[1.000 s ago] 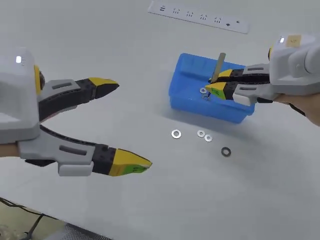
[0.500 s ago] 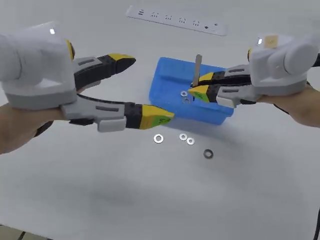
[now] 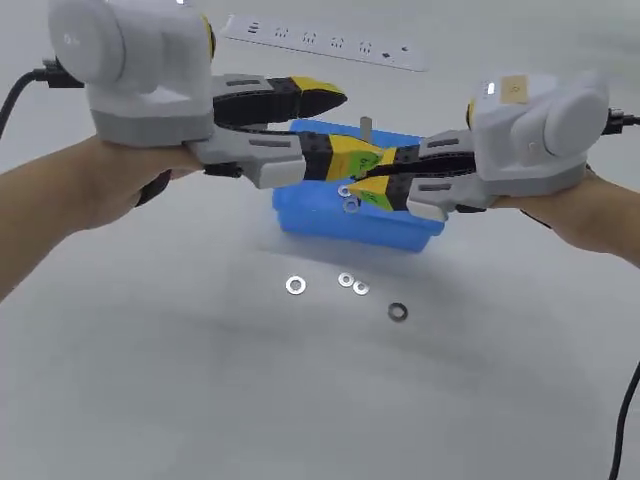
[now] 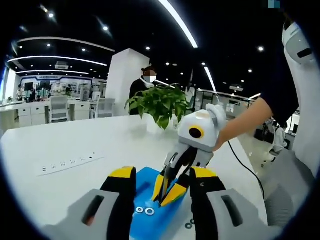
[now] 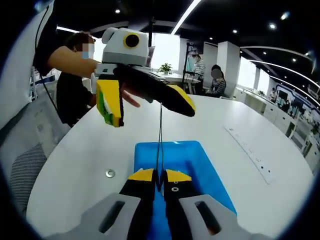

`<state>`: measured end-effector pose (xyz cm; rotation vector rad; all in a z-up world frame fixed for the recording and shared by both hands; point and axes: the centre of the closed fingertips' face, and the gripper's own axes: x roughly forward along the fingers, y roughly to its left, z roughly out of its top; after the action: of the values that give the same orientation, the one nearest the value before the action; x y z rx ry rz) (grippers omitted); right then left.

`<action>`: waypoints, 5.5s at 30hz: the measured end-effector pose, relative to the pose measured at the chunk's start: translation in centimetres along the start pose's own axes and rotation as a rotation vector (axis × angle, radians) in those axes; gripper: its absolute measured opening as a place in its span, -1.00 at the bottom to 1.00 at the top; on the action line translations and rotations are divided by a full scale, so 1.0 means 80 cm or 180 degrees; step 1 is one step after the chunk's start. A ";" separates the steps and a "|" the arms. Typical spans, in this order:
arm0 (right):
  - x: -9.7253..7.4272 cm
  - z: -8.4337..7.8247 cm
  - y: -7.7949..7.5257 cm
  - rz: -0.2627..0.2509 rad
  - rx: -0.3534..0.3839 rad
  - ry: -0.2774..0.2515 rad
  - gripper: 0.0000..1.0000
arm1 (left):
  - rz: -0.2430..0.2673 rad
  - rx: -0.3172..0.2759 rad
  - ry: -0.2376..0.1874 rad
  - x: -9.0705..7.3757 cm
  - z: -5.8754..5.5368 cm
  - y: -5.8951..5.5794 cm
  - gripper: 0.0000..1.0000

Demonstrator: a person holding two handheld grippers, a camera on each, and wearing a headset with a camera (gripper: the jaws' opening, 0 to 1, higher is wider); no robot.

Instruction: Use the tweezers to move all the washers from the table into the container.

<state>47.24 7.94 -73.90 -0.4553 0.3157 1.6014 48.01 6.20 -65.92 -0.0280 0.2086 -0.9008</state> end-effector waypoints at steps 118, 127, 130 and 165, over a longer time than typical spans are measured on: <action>-0.135 -0.046 0.115 -0.1084 0.0945 0.0004 1.00 | -0.0446 0.0694 0.0230 -0.083 -0.022 -0.103 -0.91; -0.125 -0.046 0.134 -0.0858 0.0917 0.0075 1.00 | -0.0374 0.0604 0.0241 -0.076 -0.039 -0.099 -0.91; -0.121 -0.047 0.137 -0.0834 0.0882 0.0094 1.00 | -0.0365 0.0573 0.0229 -0.075 -0.041 -0.097 -0.91; -0.038 -0.016 0.159 -0.0123 0.0714 -0.0005 0.67 | -0.0753 0.0595 0.0362 -0.068 -0.061 -0.101 -0.91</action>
<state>34.87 3.61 -74.47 -0.2858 0.4769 1.5082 37.51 5.70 -68.90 0.1756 0.2291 -1.1561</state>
